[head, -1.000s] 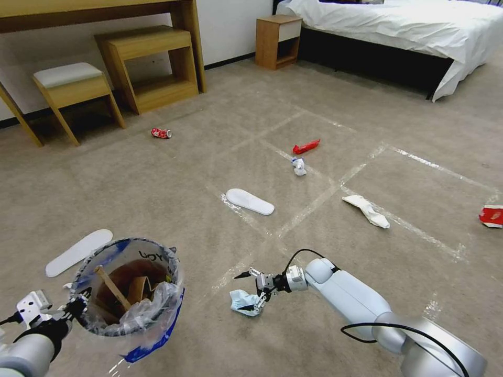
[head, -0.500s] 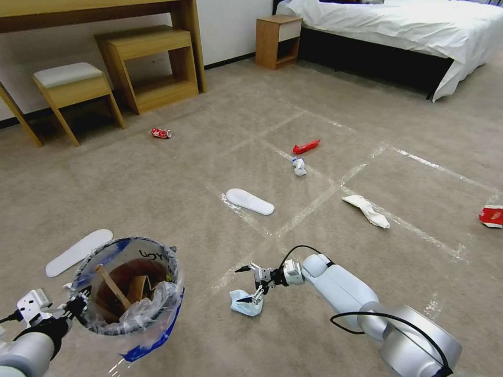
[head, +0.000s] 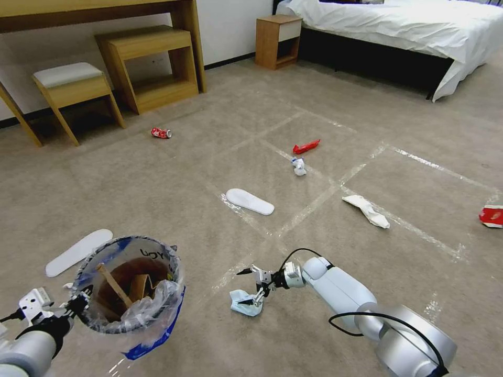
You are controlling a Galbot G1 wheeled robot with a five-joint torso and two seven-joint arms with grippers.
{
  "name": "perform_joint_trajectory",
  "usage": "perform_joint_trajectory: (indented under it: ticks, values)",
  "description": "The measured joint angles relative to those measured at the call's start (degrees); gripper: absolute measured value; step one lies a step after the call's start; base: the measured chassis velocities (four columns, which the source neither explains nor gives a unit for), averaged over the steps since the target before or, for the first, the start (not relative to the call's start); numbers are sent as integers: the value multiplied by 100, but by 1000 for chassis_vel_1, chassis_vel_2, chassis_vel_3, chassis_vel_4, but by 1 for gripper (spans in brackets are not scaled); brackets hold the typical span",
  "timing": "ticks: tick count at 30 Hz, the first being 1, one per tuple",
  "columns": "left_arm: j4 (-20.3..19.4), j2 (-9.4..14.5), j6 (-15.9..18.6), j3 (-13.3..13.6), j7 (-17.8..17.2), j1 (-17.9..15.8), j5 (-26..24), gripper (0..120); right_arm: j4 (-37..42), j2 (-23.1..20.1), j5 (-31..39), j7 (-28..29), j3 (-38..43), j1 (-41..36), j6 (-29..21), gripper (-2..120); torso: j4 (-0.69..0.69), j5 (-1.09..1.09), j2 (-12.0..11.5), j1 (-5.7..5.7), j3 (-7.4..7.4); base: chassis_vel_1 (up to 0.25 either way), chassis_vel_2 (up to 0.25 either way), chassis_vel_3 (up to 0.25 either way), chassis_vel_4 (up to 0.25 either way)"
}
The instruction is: Pick up the trash bin and place the garbage on the floor into it.
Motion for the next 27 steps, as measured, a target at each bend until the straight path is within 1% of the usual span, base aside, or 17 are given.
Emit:
perform_joint_trajectory:
  ticks: [8,27]
  values:
    - [-2,5,-13,15,-4,10,26,0,-301,74,39,55,22,-122,-100,100,0,0,0,0,0,0,0,0,0]
    - [27,-26,-39,90,12,-10,163,0,-381,24,27,191,14,-203,-212,100,1,0,0,0,0,0,0,0,0]
